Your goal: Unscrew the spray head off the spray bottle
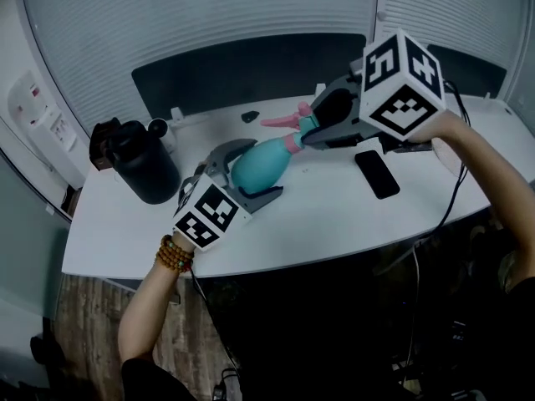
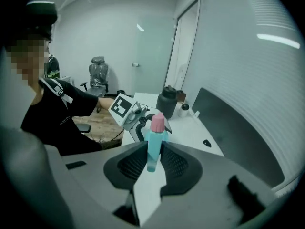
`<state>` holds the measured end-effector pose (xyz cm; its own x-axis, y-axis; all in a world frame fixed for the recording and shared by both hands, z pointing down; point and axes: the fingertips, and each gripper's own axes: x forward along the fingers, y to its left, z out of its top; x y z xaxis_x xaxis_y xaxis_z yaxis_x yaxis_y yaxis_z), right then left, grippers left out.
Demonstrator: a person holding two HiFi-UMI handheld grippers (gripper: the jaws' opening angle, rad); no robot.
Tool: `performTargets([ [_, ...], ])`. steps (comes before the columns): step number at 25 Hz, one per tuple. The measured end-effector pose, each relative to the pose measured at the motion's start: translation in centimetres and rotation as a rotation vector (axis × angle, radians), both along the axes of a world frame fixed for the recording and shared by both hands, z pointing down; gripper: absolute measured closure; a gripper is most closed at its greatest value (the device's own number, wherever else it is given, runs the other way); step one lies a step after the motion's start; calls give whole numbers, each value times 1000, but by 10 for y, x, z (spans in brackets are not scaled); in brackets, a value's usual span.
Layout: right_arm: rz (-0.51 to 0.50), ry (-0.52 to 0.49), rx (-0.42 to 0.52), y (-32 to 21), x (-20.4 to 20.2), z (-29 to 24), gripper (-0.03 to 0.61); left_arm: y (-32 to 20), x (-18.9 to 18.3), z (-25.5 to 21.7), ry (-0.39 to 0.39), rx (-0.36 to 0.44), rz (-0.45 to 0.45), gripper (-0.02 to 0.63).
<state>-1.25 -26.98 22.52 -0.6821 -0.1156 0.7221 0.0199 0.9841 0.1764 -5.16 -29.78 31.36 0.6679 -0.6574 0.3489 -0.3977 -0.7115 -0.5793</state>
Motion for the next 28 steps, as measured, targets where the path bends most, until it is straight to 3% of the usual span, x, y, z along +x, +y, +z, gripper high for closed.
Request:
performTargets([
  [4,37,158,-125,-13,-5,4,492,-2,14,12,118,-127,76,209],
  [14,54,500,-216,-19,-13,31,492,3,30,46,116,-332,202,207],
  [20,59,584,-233,-16,-25,39,492,1,33,57,65,-373,222,209],
  [28,67,698,-205,-24,-23,68,492,-12,24,40,172,-399,188,207],
])
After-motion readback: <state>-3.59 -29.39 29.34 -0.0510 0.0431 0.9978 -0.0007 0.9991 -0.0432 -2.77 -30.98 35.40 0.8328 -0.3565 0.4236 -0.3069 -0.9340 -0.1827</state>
